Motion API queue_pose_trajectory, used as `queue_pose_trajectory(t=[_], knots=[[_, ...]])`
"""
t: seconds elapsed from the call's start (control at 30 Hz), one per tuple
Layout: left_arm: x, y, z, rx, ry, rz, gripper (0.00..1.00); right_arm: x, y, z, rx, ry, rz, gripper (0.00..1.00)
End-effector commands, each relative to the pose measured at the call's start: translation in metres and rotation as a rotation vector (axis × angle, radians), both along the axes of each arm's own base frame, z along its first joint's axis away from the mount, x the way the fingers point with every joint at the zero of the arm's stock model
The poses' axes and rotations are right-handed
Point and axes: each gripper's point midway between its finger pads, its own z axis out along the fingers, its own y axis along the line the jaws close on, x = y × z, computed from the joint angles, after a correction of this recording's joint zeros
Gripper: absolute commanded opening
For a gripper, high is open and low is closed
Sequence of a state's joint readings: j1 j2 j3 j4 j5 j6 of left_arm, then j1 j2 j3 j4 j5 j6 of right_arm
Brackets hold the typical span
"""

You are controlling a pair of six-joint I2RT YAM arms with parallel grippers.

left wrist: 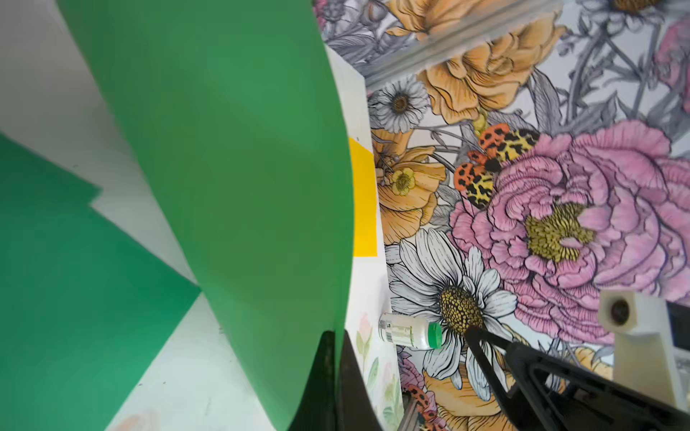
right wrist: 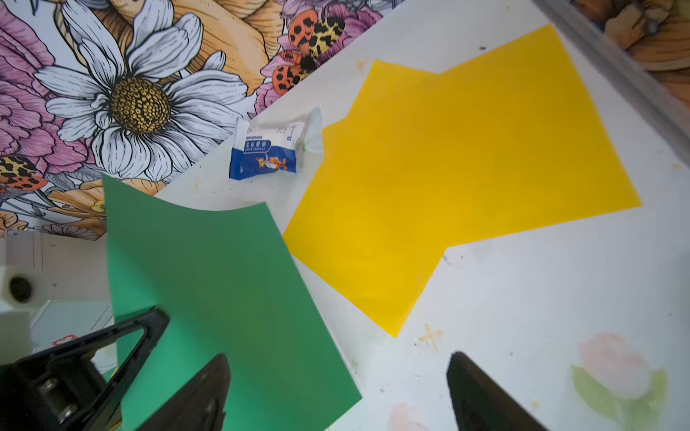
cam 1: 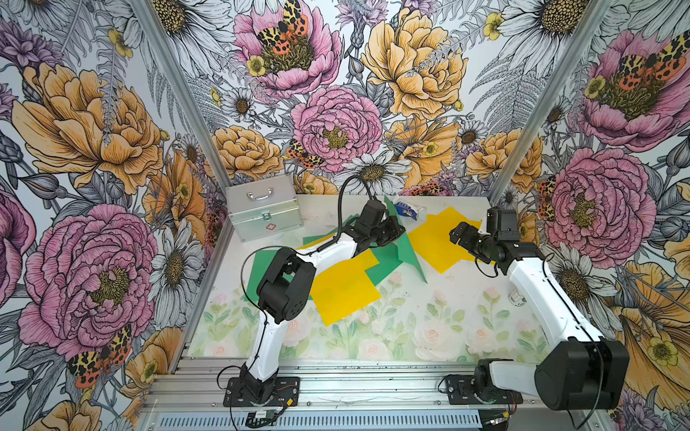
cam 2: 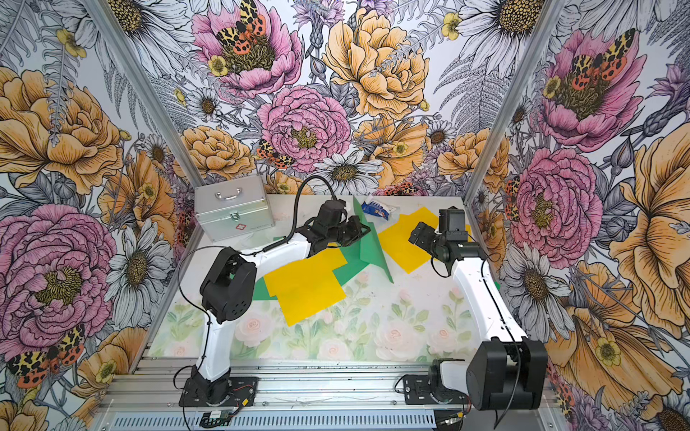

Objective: Sort the scattered colored papers by color
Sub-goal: Pick up the colored paper, then place the colored paper at the center of the board.

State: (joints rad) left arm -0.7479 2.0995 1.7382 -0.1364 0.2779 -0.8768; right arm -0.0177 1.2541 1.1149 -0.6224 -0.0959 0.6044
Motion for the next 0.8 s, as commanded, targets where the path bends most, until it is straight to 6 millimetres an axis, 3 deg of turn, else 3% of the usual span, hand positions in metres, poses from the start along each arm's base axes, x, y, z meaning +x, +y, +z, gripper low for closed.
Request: queue_pose_trajectory(t=[0.0, 0.1, 0.17, 0.2, 0.33, 0.4, 0.47, 0.53, 0.6, 0.67, 0.77], knots=[[-0.041, -0.025, 0.023, 0.137, -0.166, -0.159, 0.0, 0.0, -0.012, 0.027, -0.051, -0.058, -0.038, 0.92], [-0.065, -0.05, 0.049, 0.084, -0.233, -0.229, 0.0, 0.002, -0.016, 0.054, -0.045, -0.122, -0.067, 0.9], [-0.077, -0.062, 0.071, -0.039, -0.273, -0.249, 0.0, 0.004, -0.017, 0.078, -0.03, -0.177, -0.087, 0.83], [-0.083, -0.066, 0.082, -0.111, -0.284, -0.263, 0.0, 0.004, -0.017, 0.087, -0.024, -0.198, -0.091, 0.76], [-0.102, -0.068, 0.115, -0.337, -0.295, -0.284, 0.0, 0.002, -0.019, 0.123, -0.016, -0.283, -0.11, 0.14], [-0.112, -0.063, 0.129, -0.462, -0.305, -0.291, 0.0, -0.001, -0.02, 0.132, -0.018, -0.305, -0.117, 0.03], [-0.12, -0.058, 0.136, -0.592, -0.298, -0.292, 0.0, -0.004, -0.021, 0.133, -0.016, -0.31, -0.12, 0.02], [-0.123, -0.059, 0.125, -0.693, -0.252, -0.277, 0.0, -0.005, -0.021, 0.125, -0.016, -0.294, -0.124, 0.02], [-0.121, -0.068, 0.098, -0.786, -0.151, -0.264, 0.0, -0.006, -0.021, 0.109, -0.01, -0.26, -0.125, 0.02], [-0.121, -0.086, 0.061, -0.84, -0.014, -0.255, 0.0, -0.006, -0.017, 0.088, 0.011, -0.215, -0.11, 0.01], [-0.118, -0.102, 0.005, -0.777, 0.149, -0.189, 0.0, -0.009, -0.01, 0.055, 0.034, -0.138, -0.084, 0.01]])
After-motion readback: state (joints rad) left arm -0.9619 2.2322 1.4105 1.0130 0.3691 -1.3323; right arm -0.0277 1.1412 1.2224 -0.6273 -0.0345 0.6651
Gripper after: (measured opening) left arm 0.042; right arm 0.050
